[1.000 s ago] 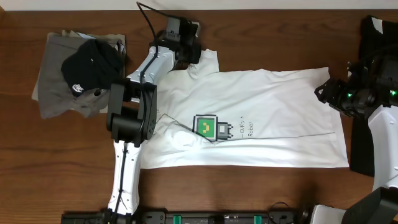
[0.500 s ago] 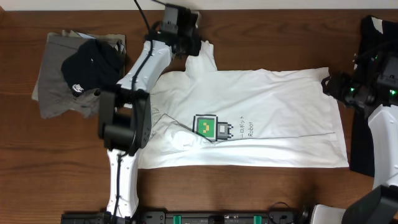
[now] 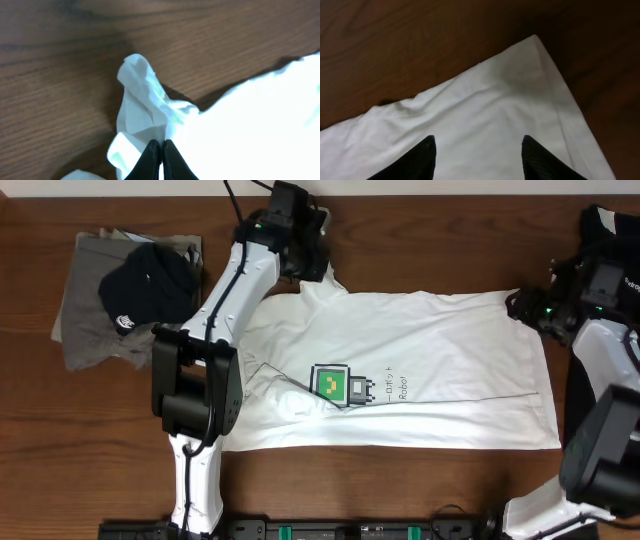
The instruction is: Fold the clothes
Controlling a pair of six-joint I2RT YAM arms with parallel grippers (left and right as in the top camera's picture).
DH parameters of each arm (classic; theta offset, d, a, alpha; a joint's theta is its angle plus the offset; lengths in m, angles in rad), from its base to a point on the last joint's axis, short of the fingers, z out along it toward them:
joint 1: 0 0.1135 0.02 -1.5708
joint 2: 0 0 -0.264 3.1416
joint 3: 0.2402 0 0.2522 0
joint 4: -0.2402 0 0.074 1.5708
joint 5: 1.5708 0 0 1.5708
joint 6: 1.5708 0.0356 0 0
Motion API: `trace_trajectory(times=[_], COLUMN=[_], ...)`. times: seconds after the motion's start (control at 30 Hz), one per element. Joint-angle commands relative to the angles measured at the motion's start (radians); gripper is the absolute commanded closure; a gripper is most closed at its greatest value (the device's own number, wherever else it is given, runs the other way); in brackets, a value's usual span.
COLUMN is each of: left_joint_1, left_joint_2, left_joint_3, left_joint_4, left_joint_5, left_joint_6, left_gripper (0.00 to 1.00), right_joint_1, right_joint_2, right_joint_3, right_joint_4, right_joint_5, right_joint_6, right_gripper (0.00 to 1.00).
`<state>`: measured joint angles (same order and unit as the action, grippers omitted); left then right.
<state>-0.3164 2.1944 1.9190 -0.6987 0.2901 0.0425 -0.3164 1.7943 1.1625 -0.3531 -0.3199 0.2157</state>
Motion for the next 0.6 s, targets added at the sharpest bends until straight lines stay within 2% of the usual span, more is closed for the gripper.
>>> trace_trajectory(times=[0.0, 0.1, 0.37, 0.57], left_joint_1=[-0.017, -0.026, -0.030, -0.030], left_joint_2=[-0.082, -0.100, -0.127, -0.171], left_joint_3=[0.008, 0.008, 0.008, 0.008], left_joint_4=[-0.014, -0.038, -0.116, -0.143], left_joint_5=[-0.054, -0.057, -0.056, -0.057], left_joint_6=[0.038, 0.040, 0.040, 0.040], left_gripper=[0.94, 0.94, 0.94, 0.94], right_joint_1=[0.009, 0.009, 0.005, -0.003], right_joint_2=[0.033, 0.046, 0.120, 0.236], right_joint_3=[0.013, 0.013, 0.019, 0.126], right_joint_4=[0.049, 0.113, 0.226, 0.219], right_joint_5=[-0.040, -0.037, 0.032, 0.032], right_joint_6=[-0.004, -0.003, 0.051, 0.068], right_gripper=[0.45, 0.43, 0.46, 0.44])
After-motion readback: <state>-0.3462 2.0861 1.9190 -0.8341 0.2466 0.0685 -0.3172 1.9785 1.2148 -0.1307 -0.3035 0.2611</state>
